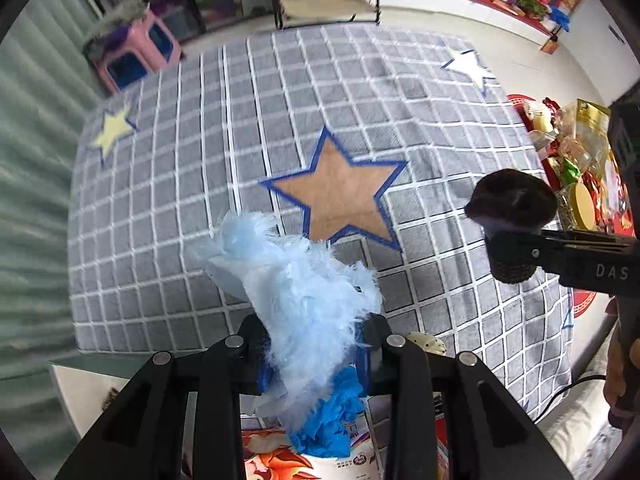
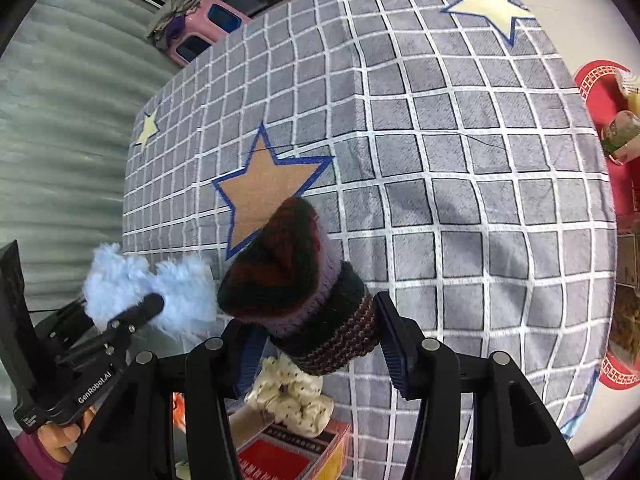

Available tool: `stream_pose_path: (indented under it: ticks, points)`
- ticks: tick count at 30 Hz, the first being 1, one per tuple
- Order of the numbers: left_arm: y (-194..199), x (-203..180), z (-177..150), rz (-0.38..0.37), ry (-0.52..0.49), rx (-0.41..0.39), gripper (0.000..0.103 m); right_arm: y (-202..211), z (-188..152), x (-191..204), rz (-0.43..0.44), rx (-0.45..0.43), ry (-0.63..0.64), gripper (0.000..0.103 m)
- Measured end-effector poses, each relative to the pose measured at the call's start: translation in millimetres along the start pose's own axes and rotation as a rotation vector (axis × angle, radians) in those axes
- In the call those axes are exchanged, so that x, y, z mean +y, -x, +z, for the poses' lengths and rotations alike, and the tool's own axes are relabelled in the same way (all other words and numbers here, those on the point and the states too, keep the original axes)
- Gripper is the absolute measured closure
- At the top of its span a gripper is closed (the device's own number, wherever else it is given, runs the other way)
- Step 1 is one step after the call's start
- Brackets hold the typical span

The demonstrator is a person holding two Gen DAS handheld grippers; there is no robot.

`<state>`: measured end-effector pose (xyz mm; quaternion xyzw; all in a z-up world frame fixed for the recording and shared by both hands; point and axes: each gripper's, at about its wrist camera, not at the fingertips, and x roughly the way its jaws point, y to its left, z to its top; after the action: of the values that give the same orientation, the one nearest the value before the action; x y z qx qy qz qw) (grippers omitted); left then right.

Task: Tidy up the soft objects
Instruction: 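Lift the fluffy item and knit hat and carry both toward the white box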

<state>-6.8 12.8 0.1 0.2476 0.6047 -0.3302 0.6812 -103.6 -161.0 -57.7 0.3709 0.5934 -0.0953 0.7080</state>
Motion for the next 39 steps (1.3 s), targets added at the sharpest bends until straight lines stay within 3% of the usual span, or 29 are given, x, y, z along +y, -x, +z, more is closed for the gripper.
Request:
stream_pose_path:
  ticks: [9, 22, 31, 39]
  points:
    - [37, -14, -46, 0.014, -0.088, -0.066, 0.068, 43, -35, 29, 0.027, -0.068, 0.028, 0.05]
    - [78, -14, -140, -0.034, -0.258, -0.061, 0.068, 84, -124, 77, 0.053, -0.103, -0.038, 0.049]
    - [103, 8, -184, -0.064, -0.256, -0.1, 0.068, 84, -187, 108, 0.013, -0.09, -0.088, 0.049]
    - [112, 24, -208, -0.085, -0.23, -0.134, 0.068, 75, -212, 145, -0.004, -0.063, -0.045, 0.049]
